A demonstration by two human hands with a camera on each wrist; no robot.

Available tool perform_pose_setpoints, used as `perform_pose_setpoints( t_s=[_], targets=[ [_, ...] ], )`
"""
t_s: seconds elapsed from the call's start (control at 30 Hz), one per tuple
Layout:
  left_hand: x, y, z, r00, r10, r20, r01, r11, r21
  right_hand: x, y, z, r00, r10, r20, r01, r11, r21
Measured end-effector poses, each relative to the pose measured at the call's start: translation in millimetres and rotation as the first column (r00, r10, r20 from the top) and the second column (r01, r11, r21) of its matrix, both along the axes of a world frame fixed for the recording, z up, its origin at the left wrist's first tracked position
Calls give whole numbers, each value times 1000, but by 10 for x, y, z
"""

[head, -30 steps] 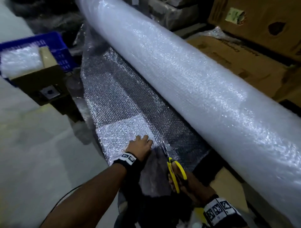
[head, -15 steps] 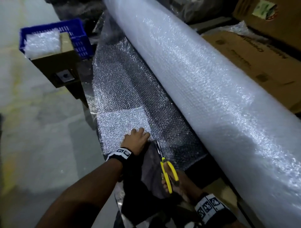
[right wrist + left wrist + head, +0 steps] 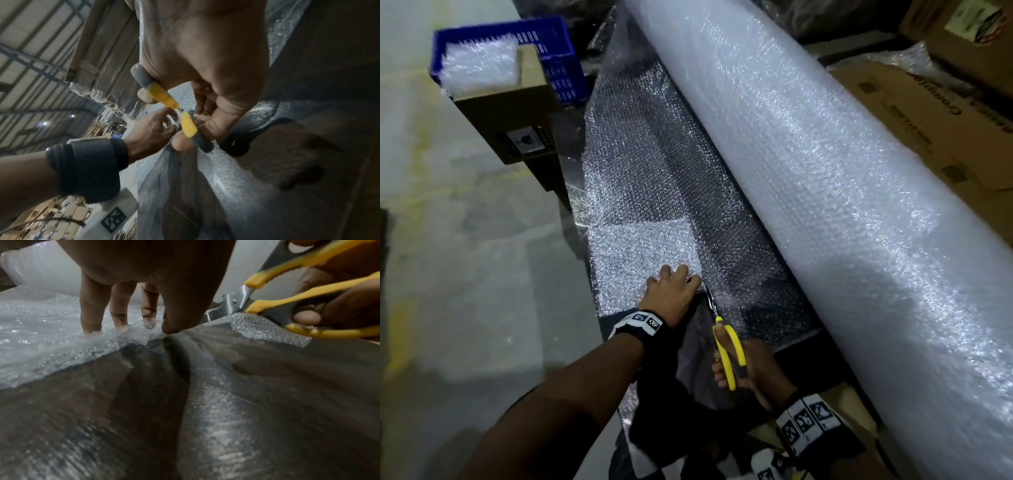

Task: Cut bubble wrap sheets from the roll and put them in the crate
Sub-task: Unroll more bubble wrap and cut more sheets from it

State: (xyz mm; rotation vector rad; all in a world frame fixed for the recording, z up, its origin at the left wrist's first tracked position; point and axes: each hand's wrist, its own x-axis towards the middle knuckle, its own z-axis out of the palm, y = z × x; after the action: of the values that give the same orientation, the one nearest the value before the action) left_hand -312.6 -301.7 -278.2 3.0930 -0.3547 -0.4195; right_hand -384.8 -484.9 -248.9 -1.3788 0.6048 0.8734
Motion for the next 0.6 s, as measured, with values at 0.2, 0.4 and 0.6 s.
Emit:
perform_pose_setpoints(
  t_s=[0.2,0.4,0.6],
  targets=[
    [-16,-2,-58,999,15,40,-14,1000,-28,54,43,0,1000,-21,-8,21,999,-33],
    [-23,10,-61,999,15,35,-14,999,-42,47,44,-34,997,-63,-51,62,998,-21],
    [-25,-6,-51,1000,11,28,-9,999,-48,79,55,18,998,6,-58,-9,999,-47]
  ],
)
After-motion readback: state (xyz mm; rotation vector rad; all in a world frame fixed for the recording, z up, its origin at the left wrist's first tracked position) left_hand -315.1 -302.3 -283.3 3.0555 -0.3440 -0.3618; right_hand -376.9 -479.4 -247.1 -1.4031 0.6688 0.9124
